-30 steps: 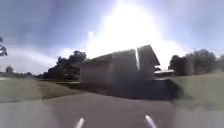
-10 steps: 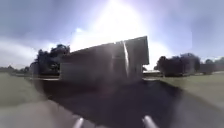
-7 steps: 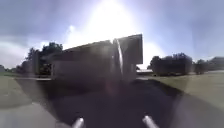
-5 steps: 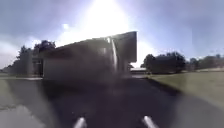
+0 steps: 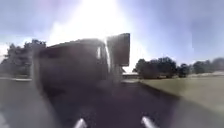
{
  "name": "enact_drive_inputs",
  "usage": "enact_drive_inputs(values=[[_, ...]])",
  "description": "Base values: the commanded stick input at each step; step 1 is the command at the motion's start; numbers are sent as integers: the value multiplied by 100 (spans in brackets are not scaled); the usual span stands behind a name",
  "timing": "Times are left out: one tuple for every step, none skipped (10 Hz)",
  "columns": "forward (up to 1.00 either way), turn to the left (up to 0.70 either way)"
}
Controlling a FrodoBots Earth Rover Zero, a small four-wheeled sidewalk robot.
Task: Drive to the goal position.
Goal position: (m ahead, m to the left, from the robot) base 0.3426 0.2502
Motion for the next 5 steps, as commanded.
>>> enact_drive_inputs(values=[[70, 0], [70, 0], [70, 0], [70, 0], [70, 0]])
